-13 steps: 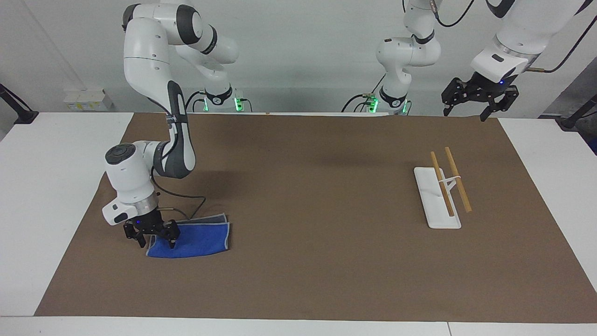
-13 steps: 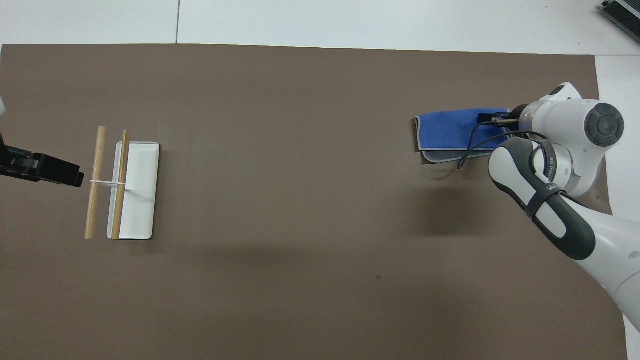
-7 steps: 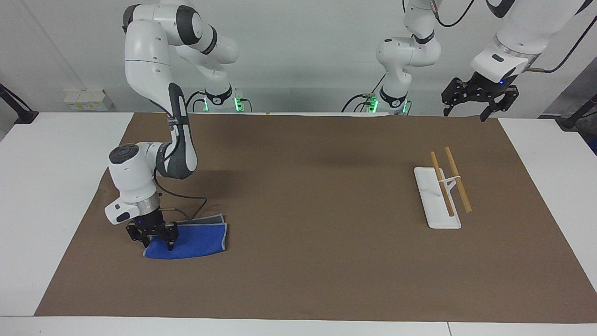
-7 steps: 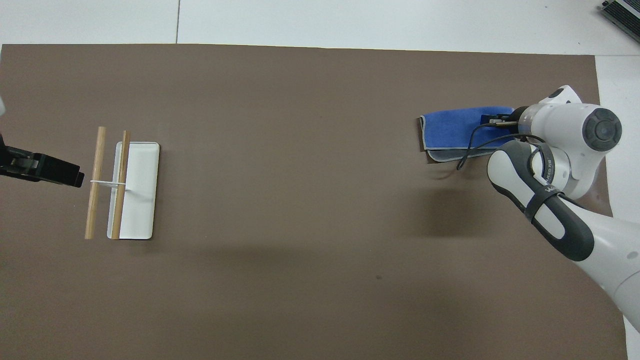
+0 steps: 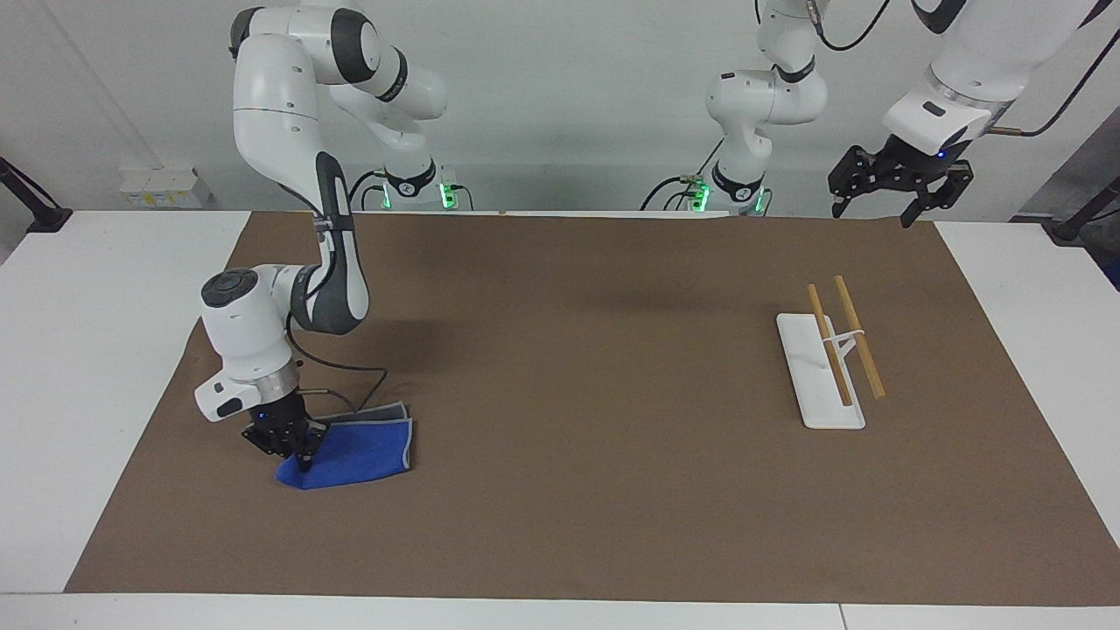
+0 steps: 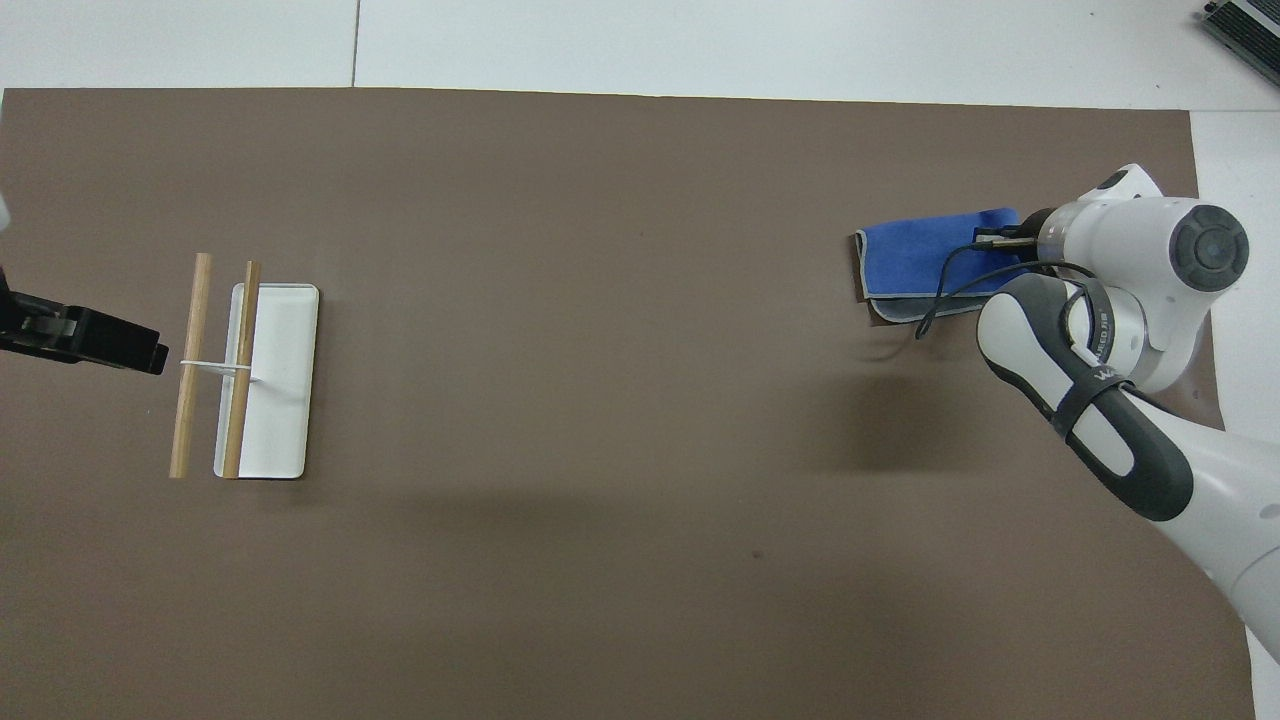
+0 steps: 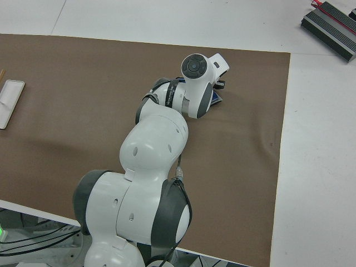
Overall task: Right arm passes towel to left arm to hang
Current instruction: 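Lift the blue towel with the right gripper toward the table center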
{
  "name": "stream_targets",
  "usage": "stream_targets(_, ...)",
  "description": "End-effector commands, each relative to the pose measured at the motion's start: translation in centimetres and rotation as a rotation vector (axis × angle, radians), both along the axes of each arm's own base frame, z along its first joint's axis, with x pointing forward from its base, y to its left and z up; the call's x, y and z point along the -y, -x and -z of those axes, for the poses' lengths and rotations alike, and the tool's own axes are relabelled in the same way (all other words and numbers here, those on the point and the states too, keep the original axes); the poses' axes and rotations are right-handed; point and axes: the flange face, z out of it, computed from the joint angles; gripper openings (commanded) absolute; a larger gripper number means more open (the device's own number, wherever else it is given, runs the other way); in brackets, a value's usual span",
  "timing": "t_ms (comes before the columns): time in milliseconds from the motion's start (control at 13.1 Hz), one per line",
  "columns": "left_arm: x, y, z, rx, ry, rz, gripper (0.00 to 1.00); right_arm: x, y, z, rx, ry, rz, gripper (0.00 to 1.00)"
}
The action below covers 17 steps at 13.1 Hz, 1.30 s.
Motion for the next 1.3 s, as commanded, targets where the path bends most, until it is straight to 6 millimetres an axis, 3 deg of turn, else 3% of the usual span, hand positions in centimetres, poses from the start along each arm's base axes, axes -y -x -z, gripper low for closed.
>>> stream_targets(0,-0.1,0.9,0.0,-0.007,0.008,-0.008,1.00,0.1,-0.4,-1.3,-0.043,0.002,-0.008,0.00)
stream_targets(153,-0.1,0.9,-0.1,-0.006,0.008,-0.008,1.00,-0.4,-0.7,-2.5,-0.083,0.003,-0.020,0.00)
stream_targets(688,-0.1,0.9,0.0,-0.008,0.008,-0.008,1.00,-0.4,0.3,-12.0,-0.156,0.006,-0.026,0.00)
stream_targets(840,-0.1,0.9,0.0,-0.007,0.008,-0.008,1.00,-0.7,1.7,-15.9,-0.178,0.007,-0.029,0.00)
stream_targets(1069,-0.1,0.9,-0.1,-0.006,0.008,-0.008,1.00,-0.9,3.6,-23.8,-0.218,0.007,-0.028,0.00)
stream_targets(1222,-0.1,0.9,-0.1,-0.006,0.008,-0.008,1.00,-1.7,4.4,-27.3,-0.217,0.007,-0.039,0.00)
